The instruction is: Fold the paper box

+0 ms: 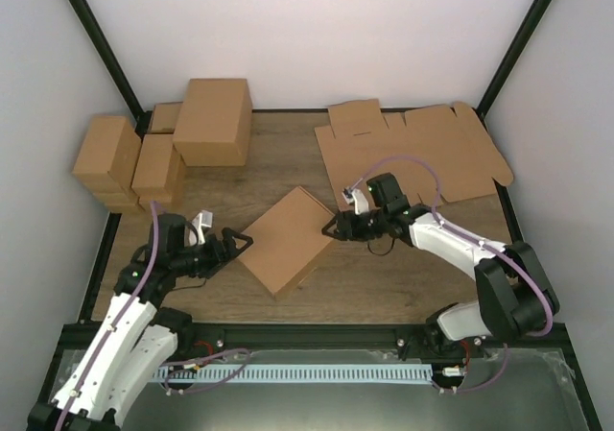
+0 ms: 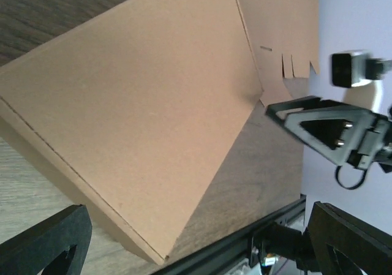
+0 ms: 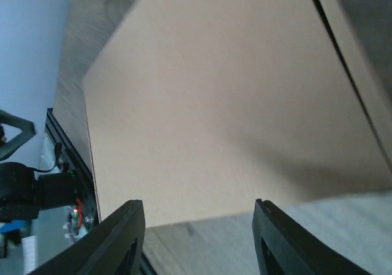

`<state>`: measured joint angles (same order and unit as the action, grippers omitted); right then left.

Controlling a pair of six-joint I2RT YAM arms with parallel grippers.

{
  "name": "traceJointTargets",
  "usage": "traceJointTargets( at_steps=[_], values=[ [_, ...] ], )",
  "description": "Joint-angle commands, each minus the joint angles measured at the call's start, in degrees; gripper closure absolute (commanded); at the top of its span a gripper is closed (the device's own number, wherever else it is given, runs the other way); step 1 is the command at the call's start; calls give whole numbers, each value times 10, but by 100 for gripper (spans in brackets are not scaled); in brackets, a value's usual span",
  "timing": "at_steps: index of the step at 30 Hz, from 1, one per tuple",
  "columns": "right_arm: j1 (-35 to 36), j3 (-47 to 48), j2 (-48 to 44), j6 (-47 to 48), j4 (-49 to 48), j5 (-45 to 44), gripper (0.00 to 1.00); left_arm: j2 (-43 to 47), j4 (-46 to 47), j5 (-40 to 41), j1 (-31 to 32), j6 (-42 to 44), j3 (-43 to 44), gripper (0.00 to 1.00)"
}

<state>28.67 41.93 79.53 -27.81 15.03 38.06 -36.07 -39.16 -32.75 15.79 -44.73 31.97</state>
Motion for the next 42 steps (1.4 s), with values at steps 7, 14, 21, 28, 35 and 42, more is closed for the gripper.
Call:
traceJointTargets(
  at_steps=[7,14,21,28,35,42],
  values=[
    [-92,59,31,99,-41,104,31,110,88,38,0,-119,-143,0],
    [-100,105,152,110,-109,116,27,246,145,30,0,-249,-244,0],
    [-107,138,232,104,-134,147,40,330,141,36,0,-308,-296,0],
    [-111,142,274,102,-149,170,51,248,165,25,0,-291,-305,0],
    [-126,144,303,89,-170,197,65,61,190,22,0,-217,-249,0],
    [-153,138,343,62,-207,241,81,-5,248,13,1,-219,-243,0]
  ],
)
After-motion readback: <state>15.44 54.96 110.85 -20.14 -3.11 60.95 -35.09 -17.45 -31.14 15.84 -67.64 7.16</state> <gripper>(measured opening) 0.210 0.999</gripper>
